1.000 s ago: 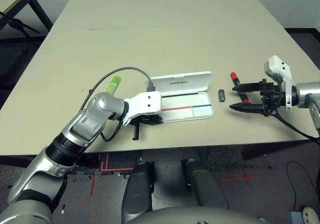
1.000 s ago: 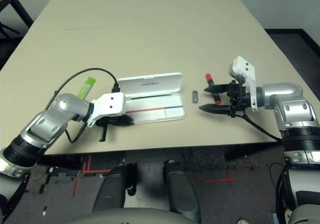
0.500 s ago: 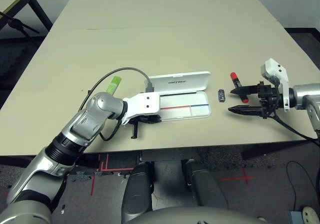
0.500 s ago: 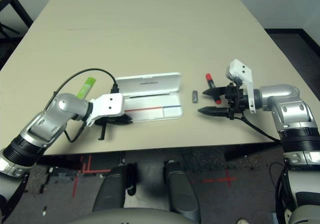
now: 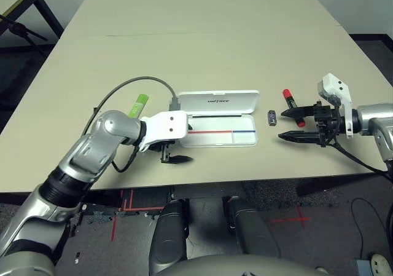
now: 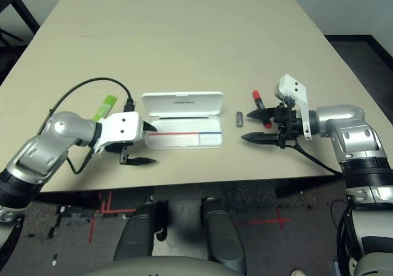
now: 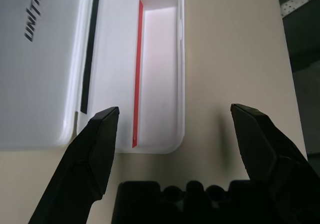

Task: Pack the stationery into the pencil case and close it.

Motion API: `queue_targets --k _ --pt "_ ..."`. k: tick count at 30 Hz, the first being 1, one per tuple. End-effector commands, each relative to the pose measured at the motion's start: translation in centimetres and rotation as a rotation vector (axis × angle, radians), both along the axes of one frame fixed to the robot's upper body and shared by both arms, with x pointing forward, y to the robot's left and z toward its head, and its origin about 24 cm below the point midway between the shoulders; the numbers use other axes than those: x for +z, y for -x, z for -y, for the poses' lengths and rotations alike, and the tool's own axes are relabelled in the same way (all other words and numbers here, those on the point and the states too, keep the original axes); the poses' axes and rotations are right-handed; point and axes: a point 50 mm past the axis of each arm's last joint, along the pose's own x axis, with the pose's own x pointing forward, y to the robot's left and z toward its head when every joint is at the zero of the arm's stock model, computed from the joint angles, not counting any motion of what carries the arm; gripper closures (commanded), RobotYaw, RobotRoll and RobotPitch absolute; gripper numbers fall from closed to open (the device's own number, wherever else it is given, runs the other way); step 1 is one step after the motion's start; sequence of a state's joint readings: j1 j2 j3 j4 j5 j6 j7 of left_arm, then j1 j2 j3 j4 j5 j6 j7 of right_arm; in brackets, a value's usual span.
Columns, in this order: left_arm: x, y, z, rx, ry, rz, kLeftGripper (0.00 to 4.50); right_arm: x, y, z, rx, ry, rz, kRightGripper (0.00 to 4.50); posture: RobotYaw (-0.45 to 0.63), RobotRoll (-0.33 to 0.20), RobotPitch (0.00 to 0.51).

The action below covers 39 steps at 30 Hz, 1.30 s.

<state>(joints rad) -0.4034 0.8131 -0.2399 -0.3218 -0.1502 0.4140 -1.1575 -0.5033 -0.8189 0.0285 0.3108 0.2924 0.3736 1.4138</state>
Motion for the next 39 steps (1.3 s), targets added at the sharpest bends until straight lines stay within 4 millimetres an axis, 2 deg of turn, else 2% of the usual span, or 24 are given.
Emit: queue_targets --k 1,7,10,17,21,25,31,39 --pt "1.3 0.9 -1.1 0.013 0.029 0.028 0.01 0.0 0.3 0.1 0.012 0.012 -0.006 0.00 -0.01 0.000 0.161" --pt "2.8 1.4 -2.1 0.056 0.085 0.050 0.01 0.6 0.0 0.2 -0.001 -0.034 0.049 0.00 0.01 0.000 0.160" --pt "3.0 1.6 -2.3 0.060 0.104 0.056 0.01 1.3 0.0 0.2 -0.020 -0.078 0.087 0.00 0.01 0.000 0.158" --pt "3.3 2.0 -2.3 0.046 0.175 0.066 0.01 2.4 0.8 0.5 -0.098 -0.050 0.079 0.00 0.00 0.000 0.143" --pt "3.2 1.9 -2.3 0.040 0.172 0.068 0.01 2.5 1.1 1.1 -0.209 0.010 0.028 0.00 -0.01 0.000 0.134" --pt "3.1 1.8 -1.8 0.023 0.154 0.069 0.01 2.8 0.8 1.8 -0.439 0.091 -0.059 0.00 -0.03 0.000 0.133" --pt "3.2 1.8 -1.4 0.010 0.135 0.058 0.01 3.1 -1.0 1.9 -0.718 0.096 -0.104 0.00 -0.03 0.000 0.133" --pt "3.2 1.9 -1.2 0.008 0.122 0.049 0.01 1.7 -2.4 1.0 -0.840 0.118 -0.172 0.00 -0.01 0.000 0.136"
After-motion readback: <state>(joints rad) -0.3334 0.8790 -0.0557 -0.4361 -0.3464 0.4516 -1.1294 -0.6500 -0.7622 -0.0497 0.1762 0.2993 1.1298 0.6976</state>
